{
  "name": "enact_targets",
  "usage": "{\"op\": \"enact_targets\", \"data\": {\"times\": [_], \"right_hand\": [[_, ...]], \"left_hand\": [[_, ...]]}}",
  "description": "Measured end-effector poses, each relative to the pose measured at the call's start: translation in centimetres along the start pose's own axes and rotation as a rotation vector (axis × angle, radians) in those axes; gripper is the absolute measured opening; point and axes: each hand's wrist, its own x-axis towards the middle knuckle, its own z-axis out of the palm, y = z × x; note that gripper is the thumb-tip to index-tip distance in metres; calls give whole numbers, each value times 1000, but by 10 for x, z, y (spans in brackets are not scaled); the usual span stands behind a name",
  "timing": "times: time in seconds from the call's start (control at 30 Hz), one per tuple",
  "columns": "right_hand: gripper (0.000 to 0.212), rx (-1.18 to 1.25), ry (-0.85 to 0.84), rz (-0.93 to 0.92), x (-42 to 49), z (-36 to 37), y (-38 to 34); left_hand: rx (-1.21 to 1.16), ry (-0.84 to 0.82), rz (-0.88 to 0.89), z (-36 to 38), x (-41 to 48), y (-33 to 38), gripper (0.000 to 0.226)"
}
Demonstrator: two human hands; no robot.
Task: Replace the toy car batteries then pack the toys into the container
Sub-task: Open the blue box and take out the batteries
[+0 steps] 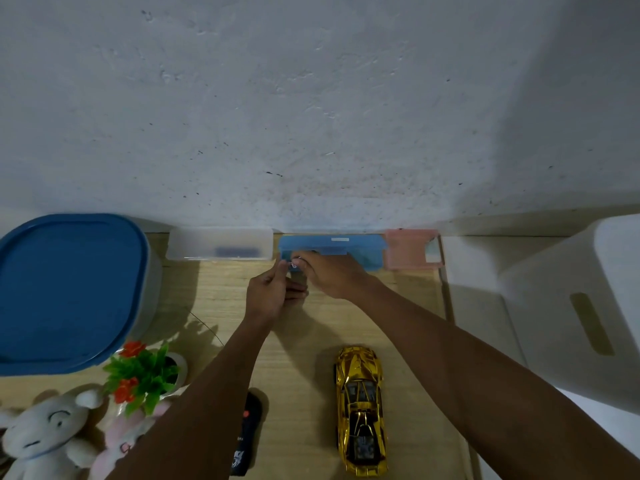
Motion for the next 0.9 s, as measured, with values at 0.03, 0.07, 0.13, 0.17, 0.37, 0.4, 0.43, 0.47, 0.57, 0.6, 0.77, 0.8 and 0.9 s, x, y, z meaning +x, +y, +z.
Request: {"op": "enact_targets", "data": {"times": [0.03, 0.07, 0.13, 0.17, 0.37, 0.4, 0.43, 0.47, 0.57, 0.6, 0.77, 0.8, 0.9], "right_hand": [[30, 13, -24, 19, 1, -2, 0], [30, 29, -61, 42, 3, -4, 0], [32, 59, -162, 113, 5, -9, 2], [33, 59, -205, 147, 6, -12, 2], [31, 36, 31, 195, -4, -17, 3], [30, 102, 97, 201, -12, -18, 2], [29, 158, 144, 200, -23, -20, 0], [30, 188, 166, 193, -34, -19, -1], [31, 181, 129, 179, -65, -11, 0], [31, 168, 108, 193, -71, -6, 3], [31, 64, 68, 265, -75, 8, 14], [31, 21, 75, 263, -74, 11, 16], [34, -84, 154, 220, -72, 18, 19]], "left_hand": [[-6, 2, -2, 0, -1, 1, 34], [-7, 5, -1, 1, -1, 1, 34], [6, 14, 7, 1, -1, 0, 32], [14, 21, 12, 2, 0, -1, 32], [-12, 86, 32, 5, 0, -4, 30], [-21, 94, 29, 6, 1, -5, 31], [-30, 100, 27, 6, 1, -5, 32], [-37, 106, 25, 7, 1, -5, 32], [-30, 124, 24, 7, 2, -6, 33], [-21, 126, 25, 7, 2, -6, 34], [17, 128, 37, 7, 3, -7, 37], [13, 129, 40, 7, 3, -6, 37], [6, 125, 42, 7, 3, -5, 38]]}}
